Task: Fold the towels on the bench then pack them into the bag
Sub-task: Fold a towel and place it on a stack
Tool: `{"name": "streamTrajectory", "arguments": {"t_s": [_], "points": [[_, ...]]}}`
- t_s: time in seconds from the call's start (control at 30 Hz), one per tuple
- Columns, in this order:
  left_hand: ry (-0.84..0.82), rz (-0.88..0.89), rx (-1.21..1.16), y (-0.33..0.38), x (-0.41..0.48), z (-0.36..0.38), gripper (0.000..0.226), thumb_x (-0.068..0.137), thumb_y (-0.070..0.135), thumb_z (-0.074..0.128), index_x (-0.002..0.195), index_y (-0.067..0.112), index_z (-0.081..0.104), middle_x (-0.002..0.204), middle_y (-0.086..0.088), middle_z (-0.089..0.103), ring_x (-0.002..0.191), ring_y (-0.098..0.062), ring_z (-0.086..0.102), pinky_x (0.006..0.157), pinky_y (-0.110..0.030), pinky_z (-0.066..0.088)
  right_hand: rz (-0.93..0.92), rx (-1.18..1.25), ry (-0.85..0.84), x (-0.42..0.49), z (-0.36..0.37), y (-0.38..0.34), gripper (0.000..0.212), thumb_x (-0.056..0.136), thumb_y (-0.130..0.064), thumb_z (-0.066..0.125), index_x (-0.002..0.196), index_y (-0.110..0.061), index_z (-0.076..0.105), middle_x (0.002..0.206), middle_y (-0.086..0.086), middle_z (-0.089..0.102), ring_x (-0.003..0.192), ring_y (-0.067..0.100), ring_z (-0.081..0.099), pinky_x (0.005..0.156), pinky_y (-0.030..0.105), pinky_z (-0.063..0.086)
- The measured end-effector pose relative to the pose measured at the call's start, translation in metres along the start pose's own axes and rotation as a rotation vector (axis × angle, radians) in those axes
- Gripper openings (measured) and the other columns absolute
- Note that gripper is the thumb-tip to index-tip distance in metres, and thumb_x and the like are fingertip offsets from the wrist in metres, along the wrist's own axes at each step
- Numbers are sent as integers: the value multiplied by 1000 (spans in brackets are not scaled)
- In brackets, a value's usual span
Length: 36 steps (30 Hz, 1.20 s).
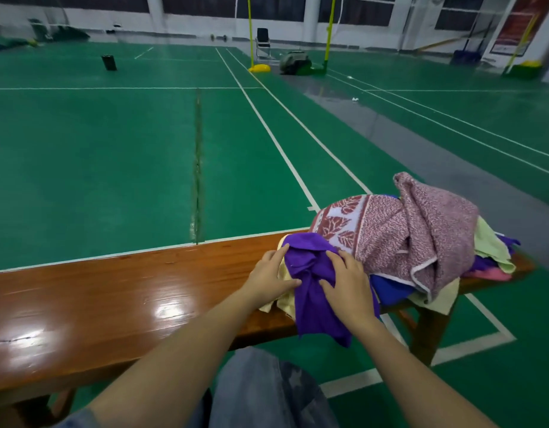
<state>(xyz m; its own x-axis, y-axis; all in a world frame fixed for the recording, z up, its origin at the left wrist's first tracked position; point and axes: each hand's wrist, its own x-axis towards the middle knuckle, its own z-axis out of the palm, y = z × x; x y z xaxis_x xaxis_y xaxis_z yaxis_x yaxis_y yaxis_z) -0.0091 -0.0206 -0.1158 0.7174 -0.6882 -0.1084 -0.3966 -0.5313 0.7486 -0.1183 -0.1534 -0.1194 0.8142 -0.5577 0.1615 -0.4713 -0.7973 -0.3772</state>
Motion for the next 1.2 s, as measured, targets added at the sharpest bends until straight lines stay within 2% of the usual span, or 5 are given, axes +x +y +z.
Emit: {"name": "streamTrajectory", "arguments": {"t_s": [0.33, 0.5, 0.9, 1.03, 1.2], "points": [[216, 68, 5, 14, 18, 23, 34, 84, 32, 68, 112, 13, 67, 115, 2, 54, 106, -12, 51, 84, -19, 40, 139, 28, 44, 17, 4, -9, 46, 97, -38, 45, 137, -17, 41, 135, -1, 49, 125, 20, 43, 105, 40, 29], [328, 65, -77, 12, 11, 13, 11, 77, 19, 76, 78, 17, 65, 85, 8, 53, 84, -11, 51, 64, -15, 37, 176, 97, 52, 15, 6, -10, 26, 94, -35, 50, 111, -19, 62, 111, -3, 62, 107, 20, 54, 102, 44, 32], [217, 51, -171, -2, -33, -75, 16, 77, -7, 65, 83, 6, 73, 78, -3, 63, 71, -12, 55, 64, -20, 46, 190, 529, 82, 9, -34, -48, 37, 97, -19, 44, 61, -11, 38, 63, 4, 43, 62, 21, 39, 54, 34, 24], [233, 15, -224, -13, -59, -127, 9, 79, -2, 69, 84, 4, 74, 47, 11, 60, 46, 3, 49, 54, -14, 42, 79, 581, 34, 9, -42, -77, 31, 96, -21, 49, 67, -10, 49, 62, 2, 47, 61, 18, 41, 55, 32, 29], [212, -17, -203, -28, -100, -185, 12, 79, 0, 70, 86, 9, 73, 51, 12, 62, 56, -2, 53, 57, -13, 45, -74, 549, -33, 14, -46, -121, 24, 93, -27, 56, 75, -12, 61, 68, 1, 56, 68, 19, 52, 64, 33, 40]]}}
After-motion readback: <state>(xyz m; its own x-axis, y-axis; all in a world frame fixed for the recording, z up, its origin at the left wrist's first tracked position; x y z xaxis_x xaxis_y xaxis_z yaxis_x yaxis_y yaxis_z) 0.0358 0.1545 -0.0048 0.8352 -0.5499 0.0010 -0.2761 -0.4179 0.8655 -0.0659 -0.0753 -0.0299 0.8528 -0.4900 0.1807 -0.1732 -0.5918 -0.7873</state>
